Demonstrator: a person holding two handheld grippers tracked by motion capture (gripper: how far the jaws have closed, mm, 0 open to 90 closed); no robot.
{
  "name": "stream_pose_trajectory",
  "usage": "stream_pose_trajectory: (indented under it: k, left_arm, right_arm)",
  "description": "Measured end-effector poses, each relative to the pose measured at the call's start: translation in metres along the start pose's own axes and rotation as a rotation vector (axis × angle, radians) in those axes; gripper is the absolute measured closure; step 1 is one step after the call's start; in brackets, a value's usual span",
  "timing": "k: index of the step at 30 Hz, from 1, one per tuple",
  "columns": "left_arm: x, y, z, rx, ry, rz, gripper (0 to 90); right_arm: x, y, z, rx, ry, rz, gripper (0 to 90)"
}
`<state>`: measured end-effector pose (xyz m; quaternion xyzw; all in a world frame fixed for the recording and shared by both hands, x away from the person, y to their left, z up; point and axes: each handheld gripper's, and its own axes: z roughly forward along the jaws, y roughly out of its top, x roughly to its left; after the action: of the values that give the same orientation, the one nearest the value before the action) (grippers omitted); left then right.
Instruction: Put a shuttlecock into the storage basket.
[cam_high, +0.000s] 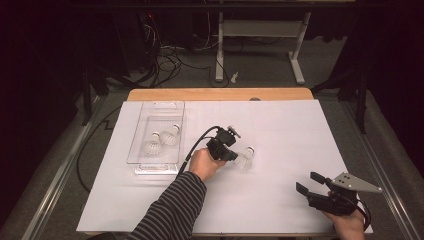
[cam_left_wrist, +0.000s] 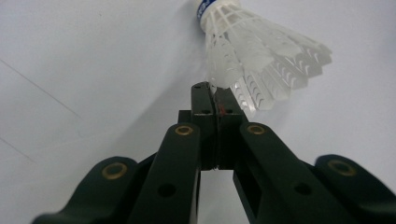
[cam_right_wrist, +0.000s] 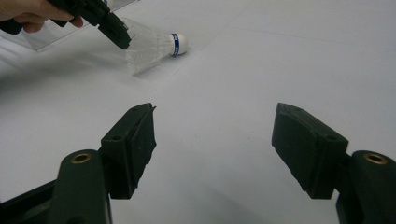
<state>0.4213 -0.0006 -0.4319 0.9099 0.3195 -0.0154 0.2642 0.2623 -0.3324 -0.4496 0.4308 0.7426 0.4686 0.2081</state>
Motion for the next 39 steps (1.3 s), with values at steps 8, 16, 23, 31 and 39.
stream_pose_trajectory:
  k: [8,16,23,31,39]
  left_arm:
    - [-0.001,0.000,-0.005,-0.013,-0.012,-0.004,89.7]
    - [0.000,-0.002,-0.011,-0.025,-0.027,-0.007,89.7]
    - [-0.003,-0.003,-0.018,-0.034,-0.031,0.002,89.7]
    - [-0.005,-0.005,-0.023,-0.043,-0.040,0.009,89.7]
    - [-0.007,-0.007,-0.027,-0.058,-0.051,0.010,89.7]
  right_arm:
    - [0.000,0.000,0.000,0.001,0.000,-0.001,30.7]
    - [0.000,0.000,0.000,0.001,-0.001,-0.001,30.7]
    - [0.000,0.000,0.000,0.001,-0.001,-0.002,30.7]
    - [0.000,0.000,0.000,0.002,-0.002,-0.002,30.7]
    - [0.000,0.000,0.000,0.003,-0.002,-0.001,30.7]
